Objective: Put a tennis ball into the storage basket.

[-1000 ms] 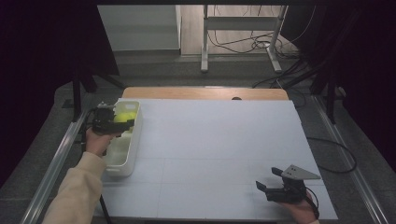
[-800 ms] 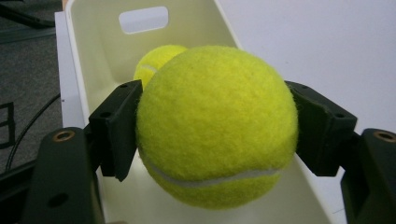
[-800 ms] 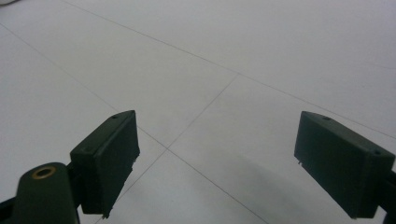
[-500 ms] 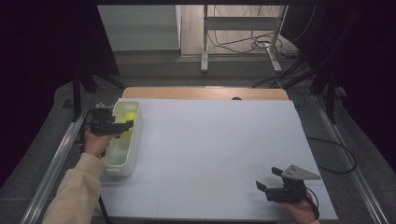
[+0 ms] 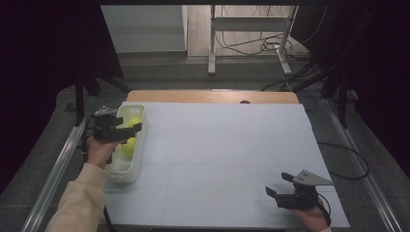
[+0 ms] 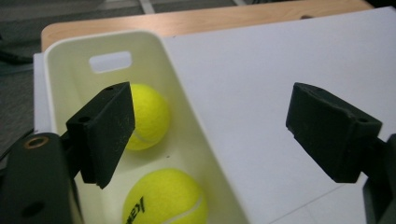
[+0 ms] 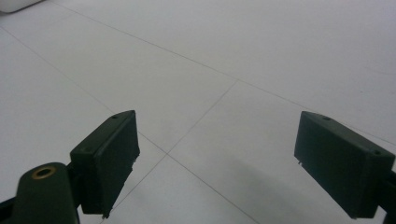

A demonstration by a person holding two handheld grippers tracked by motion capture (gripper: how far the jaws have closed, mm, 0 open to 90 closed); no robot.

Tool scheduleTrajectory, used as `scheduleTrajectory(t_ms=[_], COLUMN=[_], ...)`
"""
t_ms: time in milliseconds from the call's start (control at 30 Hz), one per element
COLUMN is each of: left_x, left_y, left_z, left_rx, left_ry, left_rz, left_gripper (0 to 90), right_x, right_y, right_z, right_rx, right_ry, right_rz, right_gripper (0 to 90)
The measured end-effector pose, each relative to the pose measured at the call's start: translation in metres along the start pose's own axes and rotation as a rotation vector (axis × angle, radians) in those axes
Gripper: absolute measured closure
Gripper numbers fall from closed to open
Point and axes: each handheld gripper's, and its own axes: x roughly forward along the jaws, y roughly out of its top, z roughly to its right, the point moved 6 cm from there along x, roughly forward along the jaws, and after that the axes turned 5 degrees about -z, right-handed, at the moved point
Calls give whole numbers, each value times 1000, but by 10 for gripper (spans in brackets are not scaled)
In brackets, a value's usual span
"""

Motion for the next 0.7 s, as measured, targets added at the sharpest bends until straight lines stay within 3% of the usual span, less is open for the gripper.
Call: scheduleTrajectory(t_ms=[300,700], left_x=[-10,-16], left_y=[-5,-14], left_z=[29,54], left_rx=[81,119], left_ry=[-72,-141], left_rz=[39,74], left_gripper=[163,163], right_x=[5,7], right_y=[1,3], right_z=[2,1], right_rx=[-5,-14], right_ry=[15,25], right_rz=[-4,-2], right_gripper=[143,143])
